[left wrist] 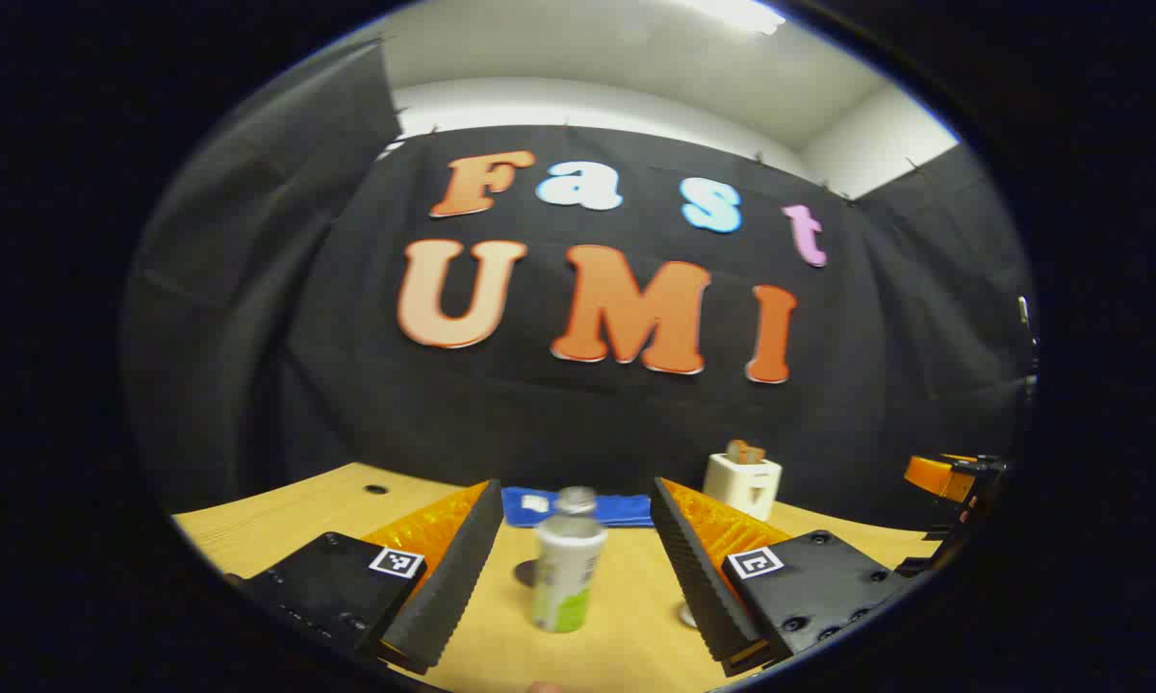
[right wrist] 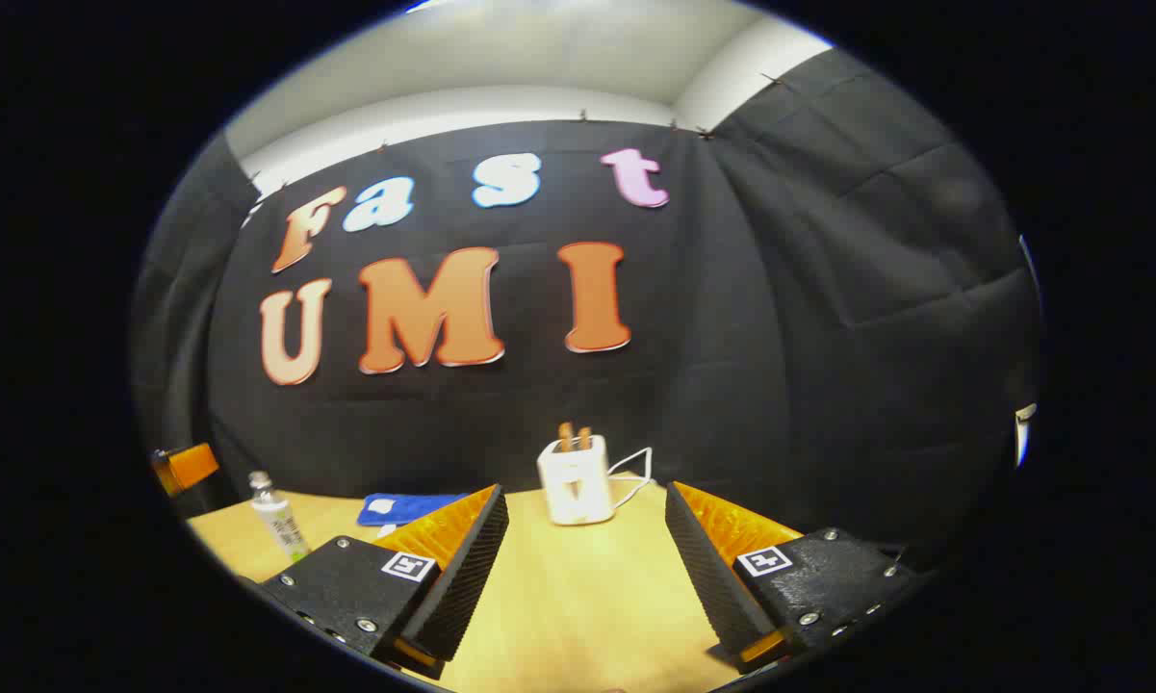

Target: Open the teacup lid with one hand, grasp the water bottle and pour water into the teacup with the other hand; after pouring, place the water bottle on the coaster and then close the teacup lid.

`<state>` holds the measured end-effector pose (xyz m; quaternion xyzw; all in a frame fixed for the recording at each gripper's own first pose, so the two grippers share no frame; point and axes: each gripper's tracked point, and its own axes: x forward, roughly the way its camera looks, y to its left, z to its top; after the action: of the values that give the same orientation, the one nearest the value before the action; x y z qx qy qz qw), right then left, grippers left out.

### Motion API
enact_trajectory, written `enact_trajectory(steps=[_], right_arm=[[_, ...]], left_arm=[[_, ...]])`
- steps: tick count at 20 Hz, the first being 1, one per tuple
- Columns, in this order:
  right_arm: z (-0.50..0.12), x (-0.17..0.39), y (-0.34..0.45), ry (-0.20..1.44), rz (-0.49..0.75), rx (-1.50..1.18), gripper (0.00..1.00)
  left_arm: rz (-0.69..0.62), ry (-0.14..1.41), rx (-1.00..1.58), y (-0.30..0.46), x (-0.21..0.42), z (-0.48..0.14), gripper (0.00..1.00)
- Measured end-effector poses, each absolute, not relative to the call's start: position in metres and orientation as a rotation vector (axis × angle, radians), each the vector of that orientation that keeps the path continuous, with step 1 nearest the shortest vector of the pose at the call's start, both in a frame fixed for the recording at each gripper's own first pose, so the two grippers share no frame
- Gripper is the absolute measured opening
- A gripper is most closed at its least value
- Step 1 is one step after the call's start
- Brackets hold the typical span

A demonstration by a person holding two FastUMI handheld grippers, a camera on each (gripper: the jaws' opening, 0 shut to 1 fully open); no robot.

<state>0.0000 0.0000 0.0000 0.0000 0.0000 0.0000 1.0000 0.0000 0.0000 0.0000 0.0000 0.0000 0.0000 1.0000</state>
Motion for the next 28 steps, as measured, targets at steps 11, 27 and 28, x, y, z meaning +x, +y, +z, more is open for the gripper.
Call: enact_trajectory(steps=[11,27,28], right_arm=[[-0.054,-0.011,0.126,0.096,0.245,-0.172,1.00],[-0.071,-0.003,0.112,0.164,0.202,-0.128,0.98],[-0.073,-0.002,0.114,0.170,0.206,-0.126,0.98]], left_arm=[[0.186,0.018,0.091,0.106,-0.019,-0.007,0.99],[0.122,0.097,0.095,0.085,-0.002,-0.041,0.99],[0.119,0.098,0.101,0.084,-0.002,-0.042,0.99]])
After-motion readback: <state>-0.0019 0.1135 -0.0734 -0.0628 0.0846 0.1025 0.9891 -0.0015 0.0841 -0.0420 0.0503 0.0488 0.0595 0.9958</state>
